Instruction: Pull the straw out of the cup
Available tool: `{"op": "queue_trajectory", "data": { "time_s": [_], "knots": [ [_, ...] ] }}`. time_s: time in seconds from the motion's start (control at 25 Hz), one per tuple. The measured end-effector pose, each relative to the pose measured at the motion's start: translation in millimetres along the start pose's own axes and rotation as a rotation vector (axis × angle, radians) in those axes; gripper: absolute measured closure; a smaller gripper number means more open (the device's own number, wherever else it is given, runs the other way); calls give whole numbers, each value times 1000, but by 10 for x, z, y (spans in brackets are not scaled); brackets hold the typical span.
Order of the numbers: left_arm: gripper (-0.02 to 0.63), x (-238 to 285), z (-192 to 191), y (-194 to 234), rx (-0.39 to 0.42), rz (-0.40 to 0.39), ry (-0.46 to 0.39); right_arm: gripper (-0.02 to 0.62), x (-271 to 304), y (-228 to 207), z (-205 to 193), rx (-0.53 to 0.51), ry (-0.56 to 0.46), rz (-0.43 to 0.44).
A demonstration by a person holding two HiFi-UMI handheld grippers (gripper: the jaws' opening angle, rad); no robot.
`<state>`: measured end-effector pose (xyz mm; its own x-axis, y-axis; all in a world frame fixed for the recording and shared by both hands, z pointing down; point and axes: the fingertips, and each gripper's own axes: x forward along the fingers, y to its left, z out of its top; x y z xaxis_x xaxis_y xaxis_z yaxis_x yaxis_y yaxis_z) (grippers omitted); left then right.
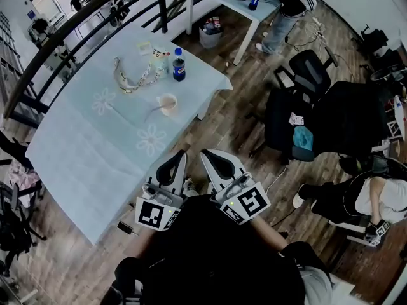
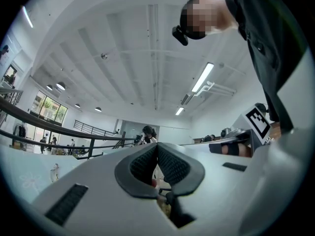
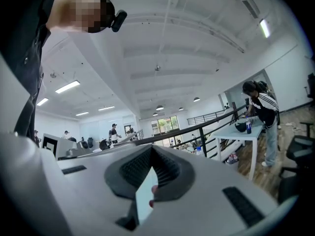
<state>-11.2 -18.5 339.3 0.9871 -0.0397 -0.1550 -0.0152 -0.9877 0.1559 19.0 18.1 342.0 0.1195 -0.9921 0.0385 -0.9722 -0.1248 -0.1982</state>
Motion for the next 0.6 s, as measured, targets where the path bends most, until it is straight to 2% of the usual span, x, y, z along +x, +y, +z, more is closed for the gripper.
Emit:
{"op": "queue_trajectory", "data": {
  "time_s": [0.28,0.6],
  "knots": [
    [592,63,-12,240,7,83,-15,586,279,-78,11,-4,10,71],
    [592,324,-33,506,23,203,-28,586,658,-315,90,-5,23,191]
  ]
}}
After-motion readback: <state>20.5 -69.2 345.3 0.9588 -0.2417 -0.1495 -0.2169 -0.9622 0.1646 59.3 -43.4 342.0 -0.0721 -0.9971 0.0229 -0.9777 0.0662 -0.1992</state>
